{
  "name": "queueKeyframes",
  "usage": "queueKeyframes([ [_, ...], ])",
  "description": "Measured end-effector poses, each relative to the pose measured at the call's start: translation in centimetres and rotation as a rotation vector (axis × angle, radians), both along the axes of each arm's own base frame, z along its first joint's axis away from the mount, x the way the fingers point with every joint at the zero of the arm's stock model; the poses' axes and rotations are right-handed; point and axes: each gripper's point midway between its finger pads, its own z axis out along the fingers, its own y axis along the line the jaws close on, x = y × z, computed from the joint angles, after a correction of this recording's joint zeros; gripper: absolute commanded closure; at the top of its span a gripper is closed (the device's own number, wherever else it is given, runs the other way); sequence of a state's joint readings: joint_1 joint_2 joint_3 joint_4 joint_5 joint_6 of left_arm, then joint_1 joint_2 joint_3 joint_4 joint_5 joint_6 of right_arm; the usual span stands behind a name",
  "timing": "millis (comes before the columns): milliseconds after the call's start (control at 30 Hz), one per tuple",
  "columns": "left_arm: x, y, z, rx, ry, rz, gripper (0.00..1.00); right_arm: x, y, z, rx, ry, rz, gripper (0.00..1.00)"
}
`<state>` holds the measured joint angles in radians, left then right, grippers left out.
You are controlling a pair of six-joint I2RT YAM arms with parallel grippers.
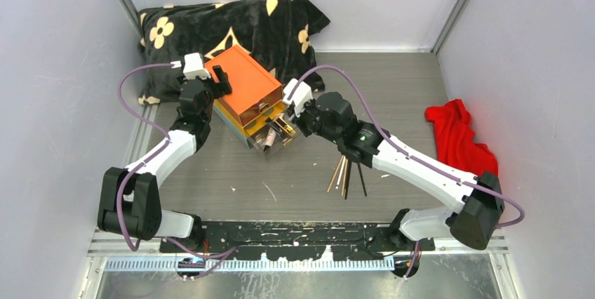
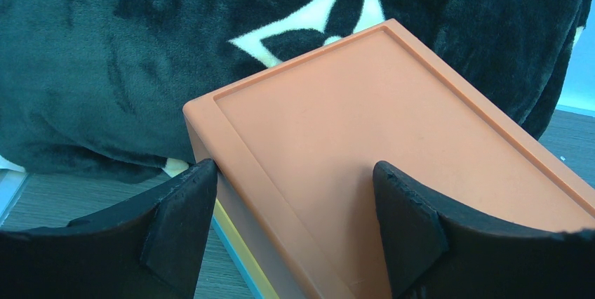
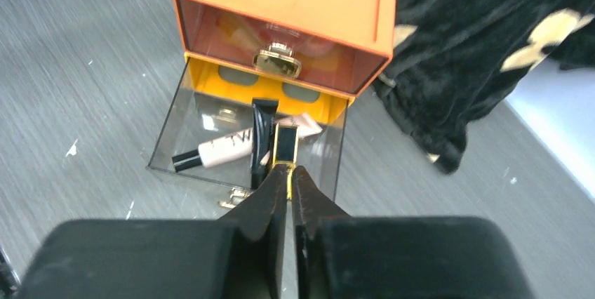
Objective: Organize the makeup
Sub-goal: Place the makeup in the drawer, then close the drawer in the storage box.
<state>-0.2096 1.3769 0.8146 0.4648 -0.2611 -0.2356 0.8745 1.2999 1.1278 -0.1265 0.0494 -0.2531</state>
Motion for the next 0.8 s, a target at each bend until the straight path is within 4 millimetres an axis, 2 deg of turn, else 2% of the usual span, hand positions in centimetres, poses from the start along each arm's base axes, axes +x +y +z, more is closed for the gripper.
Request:
queueKeyframes([
  [100, 0.0, 0.0, 0.0, 0.000, 0.000, 0.000, 0.22, -0.3, -0.6, -1.8, -0.009, 0.025, -0.020, 0.98],
  [133, 0.0, 0.0, 0.0, 0.000, 0.000, 0.000, 0.22, -0.5, -0.9, -3.4, -0.022, 0.048, -0.029, 0.99],
  [167, 0.0, 0.0, 0.0, 0.000, 0.000, 0.000, 0.22, -0.6, -1.1, -3.9, -0.029, 0.057, -0.032, 0.99],
  [300, 0.0, 0.0, 0.0, 0.000, 0.000, 0.000, 0.22, -1.8, -2.3, -9.4, -0.076, 0.158, -0.054, 0.99],
  [400, 0.0, 0.0, 0.0, 0.000, 0.000, 0.000, 0.22, -2.7, -2.8, -11.9, -0.082, 0.210, -0.059, 0.99],
  [533, 0.0, 0.0, 0.0, 0.000, 0.000, 0.000, 0.22, -3.1, -2.5, -12.8, -0.053, 0.237, -0.055, 0.99],
  [700, 0.0, 0.0, 0.0, 0.000, 0.000, 0.000, 0.22, -2.5, -1.0, -13.1, -0.006, 0.238, -0.041, 0.99],
  [800, 0.0, 0.0, 0.0, 0.000, 0.000, 0.000, 0.22, -2.0, -0.3, -14.3, -0.011, 0.249, -0.038, 0.99],
])
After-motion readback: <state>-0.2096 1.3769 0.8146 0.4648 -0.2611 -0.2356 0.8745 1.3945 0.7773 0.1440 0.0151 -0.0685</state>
